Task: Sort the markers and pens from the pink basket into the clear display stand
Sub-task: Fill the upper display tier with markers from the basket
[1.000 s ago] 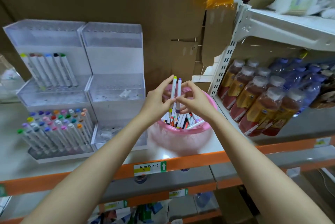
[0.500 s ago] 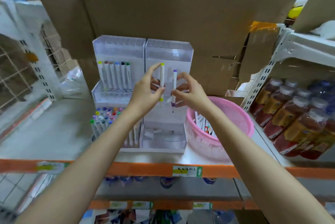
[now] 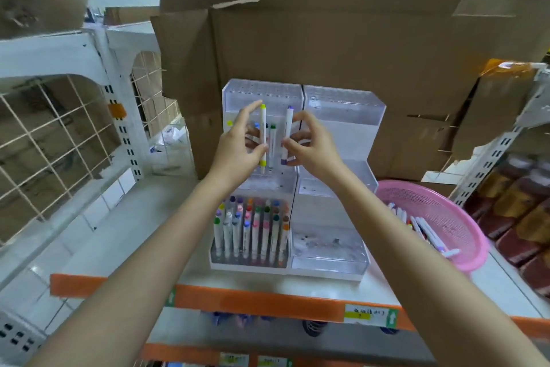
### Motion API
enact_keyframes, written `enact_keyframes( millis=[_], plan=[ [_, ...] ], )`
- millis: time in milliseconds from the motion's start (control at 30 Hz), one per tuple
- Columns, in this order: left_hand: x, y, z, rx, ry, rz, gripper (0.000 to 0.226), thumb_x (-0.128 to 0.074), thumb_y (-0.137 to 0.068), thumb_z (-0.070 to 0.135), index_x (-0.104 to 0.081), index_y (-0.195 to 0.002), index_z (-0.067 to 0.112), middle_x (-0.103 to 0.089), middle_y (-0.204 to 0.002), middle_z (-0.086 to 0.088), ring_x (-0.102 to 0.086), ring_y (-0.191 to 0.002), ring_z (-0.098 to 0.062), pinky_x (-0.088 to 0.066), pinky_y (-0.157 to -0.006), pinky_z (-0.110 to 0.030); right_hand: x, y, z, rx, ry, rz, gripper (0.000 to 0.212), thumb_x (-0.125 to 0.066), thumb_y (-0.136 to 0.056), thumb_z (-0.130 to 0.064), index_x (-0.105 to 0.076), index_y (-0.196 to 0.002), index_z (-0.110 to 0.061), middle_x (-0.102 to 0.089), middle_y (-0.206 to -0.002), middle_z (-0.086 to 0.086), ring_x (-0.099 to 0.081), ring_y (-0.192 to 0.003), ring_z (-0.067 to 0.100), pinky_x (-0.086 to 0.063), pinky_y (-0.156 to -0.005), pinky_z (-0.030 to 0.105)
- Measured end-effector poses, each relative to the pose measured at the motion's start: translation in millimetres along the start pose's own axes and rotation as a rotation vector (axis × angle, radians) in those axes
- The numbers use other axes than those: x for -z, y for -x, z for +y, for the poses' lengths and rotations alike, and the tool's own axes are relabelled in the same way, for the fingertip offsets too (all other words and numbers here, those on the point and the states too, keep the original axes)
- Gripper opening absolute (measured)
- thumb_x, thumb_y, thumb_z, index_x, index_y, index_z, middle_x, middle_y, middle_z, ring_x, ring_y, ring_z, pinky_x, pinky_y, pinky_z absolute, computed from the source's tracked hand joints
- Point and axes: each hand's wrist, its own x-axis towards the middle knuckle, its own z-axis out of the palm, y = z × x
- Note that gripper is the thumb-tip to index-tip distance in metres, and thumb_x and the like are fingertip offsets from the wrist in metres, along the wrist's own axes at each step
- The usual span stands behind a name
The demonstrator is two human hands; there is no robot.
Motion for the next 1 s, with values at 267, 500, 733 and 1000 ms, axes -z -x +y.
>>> enact_keyframes(
  millis=[267,500,733,1000],
  plan=[
    [-9,-30,-6,-0.075,0.102,-0.009,0.060,-0.065,-0.087,0.008,-0.038,-0.135,0.032,-0.057,-0.085,0.000,-0.063,-0.082,-0.013,-0.058,-0.072,-0.039,-10,-22,9,0.085,0.089,0.200,0.024,-0.063,-0.089,-0.009,-0.051,-0.103,-0.024,-0.059,-0.071,0.003,-0.063,-0.069,0.027,-0.057,-0.060,0.051],
    [-27,-44,-6,-0.150,0.078,0.034,0.051,-0.068,-0.085,0.009,-0.043,-0.128,0.023,-0.058,-0.080,0.008,-0.063,-0.075,-0.004,-0.055,-0.073,-0.023,-6,-28,17,0.142,0.176,0.273,0.026,-0.066,-0.086,-0.011,-0.052,-0.108,-0.015,-0.064,-0.071,0.008,-0.065,-0.065,0.024,-0.055,-0.062,0.049],
    [-34,-44,-9,-0.241,-0.051,0.089,0.047,-0.071,-0.084,0.015,-0.048,-0.125,0.017,-0.061,-0.079,0.005,-0.062,-0.071,-0.004,-0.043,-0.064,-0.003,-1,-28,26,0.202,0.207,0.281,0.019,-0.068,-0.086,-0.012,-0.058,-0.102,-0.011,-0.066,-0.066,-0.001,-0.066,-0.061,0.013,-0.056,-0.062,0.038],
    [-37,-45,-11,-0.250,-0.141,0.132,0.045,-0.072,-0.083,0.014,-0.051,-0.123,0.014,-0.065,-0.082,-0.001,-0.063,-0.077,-0.012,-0.048,-0.070,-0.016,-3,-30,32,0.241,0.209,0.299,0.018,-0.067,-0.088,-0.012,-0.056,-0.101,-0.011,-0.063,-0.064,-0.003,-0.063,-0.056,0.008,-0.054,-0.057,0.031]
  ],
)
